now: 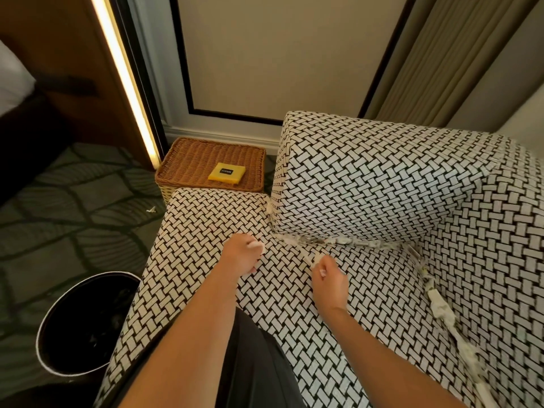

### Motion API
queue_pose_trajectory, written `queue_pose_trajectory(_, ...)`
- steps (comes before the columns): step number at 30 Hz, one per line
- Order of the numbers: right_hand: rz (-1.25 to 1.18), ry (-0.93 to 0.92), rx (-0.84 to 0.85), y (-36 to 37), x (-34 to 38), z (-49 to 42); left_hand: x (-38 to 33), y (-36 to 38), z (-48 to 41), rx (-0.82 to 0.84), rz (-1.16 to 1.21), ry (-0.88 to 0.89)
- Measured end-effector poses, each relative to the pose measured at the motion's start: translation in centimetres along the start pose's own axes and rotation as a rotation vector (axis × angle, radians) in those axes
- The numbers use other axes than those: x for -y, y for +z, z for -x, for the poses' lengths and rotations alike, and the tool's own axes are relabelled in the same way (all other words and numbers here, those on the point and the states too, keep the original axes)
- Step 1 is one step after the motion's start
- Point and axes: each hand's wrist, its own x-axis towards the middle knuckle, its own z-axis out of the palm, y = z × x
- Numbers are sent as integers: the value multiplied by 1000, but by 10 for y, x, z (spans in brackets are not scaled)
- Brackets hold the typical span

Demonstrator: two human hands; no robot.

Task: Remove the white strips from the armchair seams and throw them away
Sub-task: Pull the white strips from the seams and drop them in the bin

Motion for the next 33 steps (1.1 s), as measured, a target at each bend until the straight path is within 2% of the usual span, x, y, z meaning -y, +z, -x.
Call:
queue_pose_trajectory(5, -22, 45, 122, -18, 6, 28, -3, -2, 36, 20, -100, 183)
queue_pose_trajectory(11, 138, 25, 231, -27, 11, 42, -15, 4, 68, 13, -17, 238)
queue_pose_trajectory(17, 304, -26, 162, -35, 12, 51, -10, -1, 79, -270, 170, 176)
queue_pose_trajectory(20, 234, 30, 147, -39, 7, 47, -10, -3, 85, -317, 85, 199)
queue_pose_trajectory(27, 214, 34, 157, -47, 5, 35, -10, -5, 88, -309, 48, 210)
queue_pose_trajectory(33, 326, 49, 341, -40, 23, 25, -7, -7, 96, -235, 149, 230)
